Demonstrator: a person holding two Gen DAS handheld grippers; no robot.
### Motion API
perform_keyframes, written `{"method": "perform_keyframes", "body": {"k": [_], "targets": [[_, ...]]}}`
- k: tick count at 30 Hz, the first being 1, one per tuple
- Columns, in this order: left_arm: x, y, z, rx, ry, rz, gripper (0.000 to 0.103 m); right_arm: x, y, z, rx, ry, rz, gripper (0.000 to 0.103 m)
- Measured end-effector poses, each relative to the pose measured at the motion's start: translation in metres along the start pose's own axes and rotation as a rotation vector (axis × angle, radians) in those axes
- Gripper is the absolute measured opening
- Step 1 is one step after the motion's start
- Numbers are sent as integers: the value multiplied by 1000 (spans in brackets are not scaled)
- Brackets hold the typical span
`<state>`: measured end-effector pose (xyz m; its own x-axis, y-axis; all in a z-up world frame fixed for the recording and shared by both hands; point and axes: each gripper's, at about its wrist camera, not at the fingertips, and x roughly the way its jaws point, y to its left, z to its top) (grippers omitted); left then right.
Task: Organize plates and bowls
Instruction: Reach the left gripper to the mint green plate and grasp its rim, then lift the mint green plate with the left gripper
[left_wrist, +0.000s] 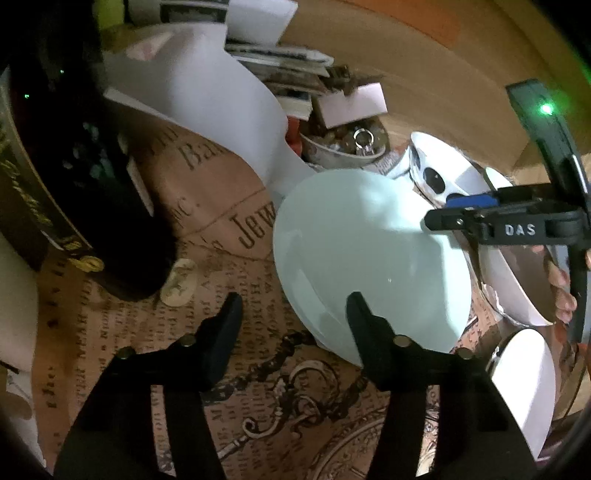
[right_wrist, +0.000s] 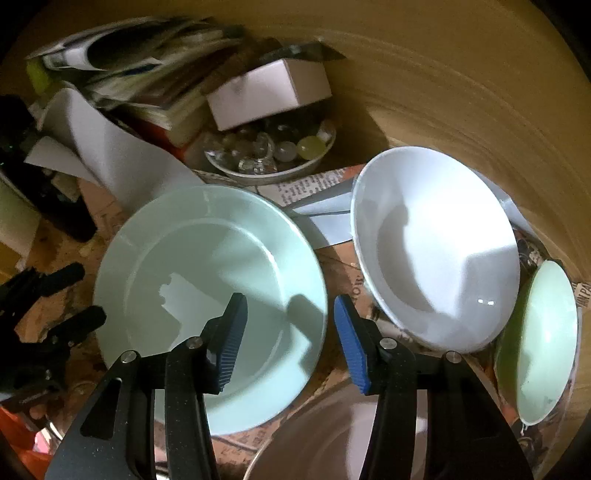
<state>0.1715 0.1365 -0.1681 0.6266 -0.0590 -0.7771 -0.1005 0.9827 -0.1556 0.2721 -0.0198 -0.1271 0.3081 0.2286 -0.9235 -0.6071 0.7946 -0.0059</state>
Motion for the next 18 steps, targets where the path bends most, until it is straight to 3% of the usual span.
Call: {"method": "perform_keyframes", "body": {"k": [6, 10, 18], "targets": [[7, 1, -5, -3, 41, -34, 39, 12, -7, 3, 5, 49, 6, 41], [11, 1, -6, -12, 52, -59, 36, 17, -10, 2, 1, 71, 4, 36], [20, -10, -3, 8, 60, -76, 32, 22, 4, 5, -34, 90, -8, 36]]}}
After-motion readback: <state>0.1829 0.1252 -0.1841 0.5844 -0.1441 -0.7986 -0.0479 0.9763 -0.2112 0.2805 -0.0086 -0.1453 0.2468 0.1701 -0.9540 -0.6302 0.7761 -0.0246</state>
